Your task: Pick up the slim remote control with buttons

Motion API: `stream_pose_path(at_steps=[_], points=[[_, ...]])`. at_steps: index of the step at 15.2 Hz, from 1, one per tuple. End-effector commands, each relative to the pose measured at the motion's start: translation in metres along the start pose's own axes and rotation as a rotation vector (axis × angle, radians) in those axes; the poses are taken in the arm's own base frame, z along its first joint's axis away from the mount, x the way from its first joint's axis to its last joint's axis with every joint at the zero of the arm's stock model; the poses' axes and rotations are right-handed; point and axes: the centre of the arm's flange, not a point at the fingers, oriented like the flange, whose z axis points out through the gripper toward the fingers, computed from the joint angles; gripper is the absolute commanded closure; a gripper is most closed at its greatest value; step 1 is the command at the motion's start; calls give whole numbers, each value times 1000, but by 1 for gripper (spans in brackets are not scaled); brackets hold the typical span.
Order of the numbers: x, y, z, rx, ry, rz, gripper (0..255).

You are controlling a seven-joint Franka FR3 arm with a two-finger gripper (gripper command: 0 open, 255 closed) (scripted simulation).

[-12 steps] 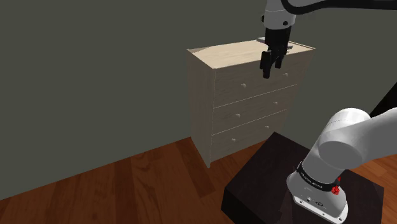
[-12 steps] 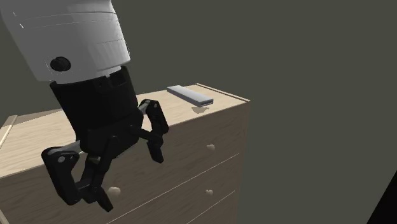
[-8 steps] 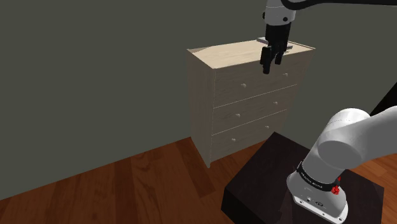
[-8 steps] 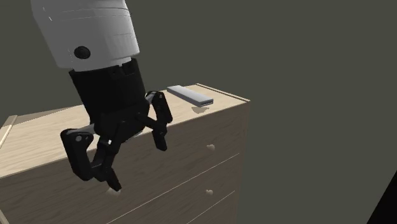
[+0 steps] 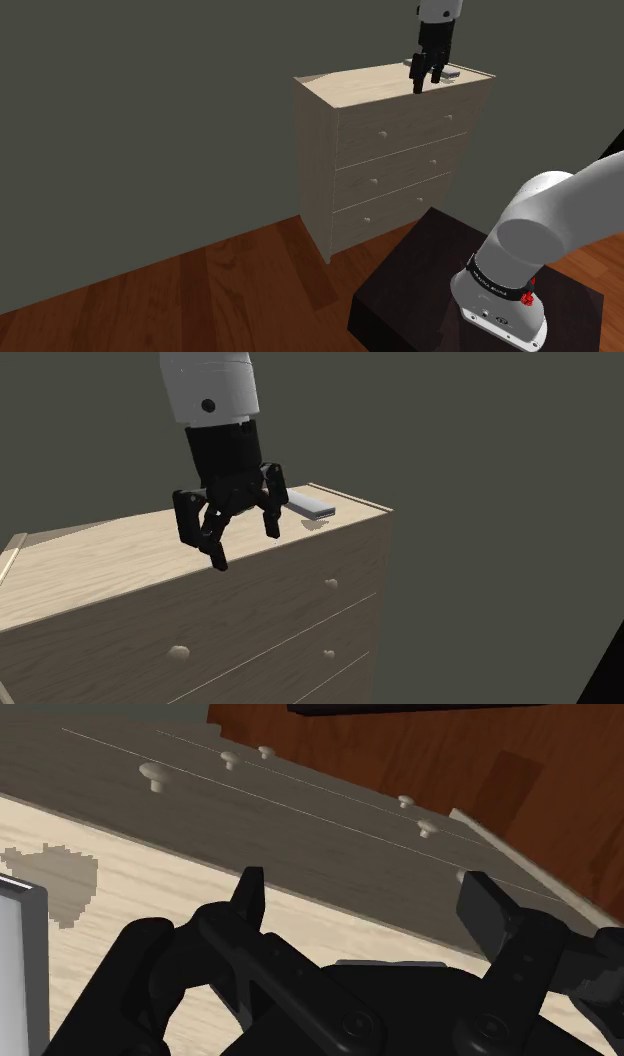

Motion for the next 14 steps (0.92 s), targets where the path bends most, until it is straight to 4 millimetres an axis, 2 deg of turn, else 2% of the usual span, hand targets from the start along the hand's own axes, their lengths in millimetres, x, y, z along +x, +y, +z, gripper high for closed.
stream_pose_path(at_steps=[1,14], points=[[11,25,-2,7,7,11,0],[82,185,-19,58,44,86,0]])
